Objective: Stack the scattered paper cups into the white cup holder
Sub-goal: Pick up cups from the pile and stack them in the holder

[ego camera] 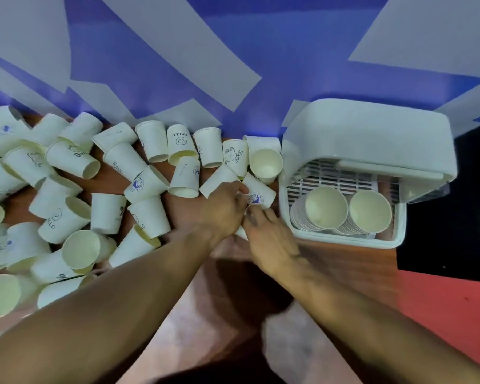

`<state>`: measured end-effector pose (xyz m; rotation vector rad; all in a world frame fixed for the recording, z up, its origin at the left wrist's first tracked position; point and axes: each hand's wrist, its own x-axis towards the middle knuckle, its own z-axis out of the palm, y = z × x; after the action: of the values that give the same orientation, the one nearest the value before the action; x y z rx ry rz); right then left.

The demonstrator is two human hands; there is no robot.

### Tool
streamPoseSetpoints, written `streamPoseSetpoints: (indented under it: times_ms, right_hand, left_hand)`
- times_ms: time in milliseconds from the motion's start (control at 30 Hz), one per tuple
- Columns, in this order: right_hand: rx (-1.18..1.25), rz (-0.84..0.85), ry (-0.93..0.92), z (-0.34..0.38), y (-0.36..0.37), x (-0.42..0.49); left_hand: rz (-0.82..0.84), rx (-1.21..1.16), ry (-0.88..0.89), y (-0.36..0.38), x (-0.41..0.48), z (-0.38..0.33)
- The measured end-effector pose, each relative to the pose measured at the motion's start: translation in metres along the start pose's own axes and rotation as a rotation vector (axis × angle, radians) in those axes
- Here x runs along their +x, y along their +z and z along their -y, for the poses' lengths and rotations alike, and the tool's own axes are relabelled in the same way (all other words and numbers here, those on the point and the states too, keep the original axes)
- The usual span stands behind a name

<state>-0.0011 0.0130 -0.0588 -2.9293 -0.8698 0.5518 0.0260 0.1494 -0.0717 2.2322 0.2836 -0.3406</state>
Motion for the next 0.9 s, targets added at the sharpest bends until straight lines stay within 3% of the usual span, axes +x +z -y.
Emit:
streamPoseSetpoints:
  times_ms: [300, 600, 700, 767, 900]
  right_hand:
    - [0.021, 0.099, 0.019, 0.005, -0.006, -0.004]
    - [-0.047, 0.166, -0.004, 0.021, -0.007, -0.038]
    - [-0.075, 0.088, 0.043, 0.025, -0.016, -0.054]
    - [-0.097, -0.081, 0.059, 0.028, -0.028, -0.065]
    - [-0.209, -0.245, 0.045, 0.028, -0.049, -0.088]
  left_hand:
    - [0.064, 0.061, -0.050, 0.005, 0.004, 0.001]
    - [0.021, 0.240, 0.108, -0.014, -0.035, -0.014]
    - [-0.017, 0.258, 0.149, -0.024, -0.051, -0.025]
    - [-0.055, 0.268, 0.169, -0.030, -0.062, -0.034]
    - [-0.151, 0.287, 0.212, -0.041, -0.086, -0.054]
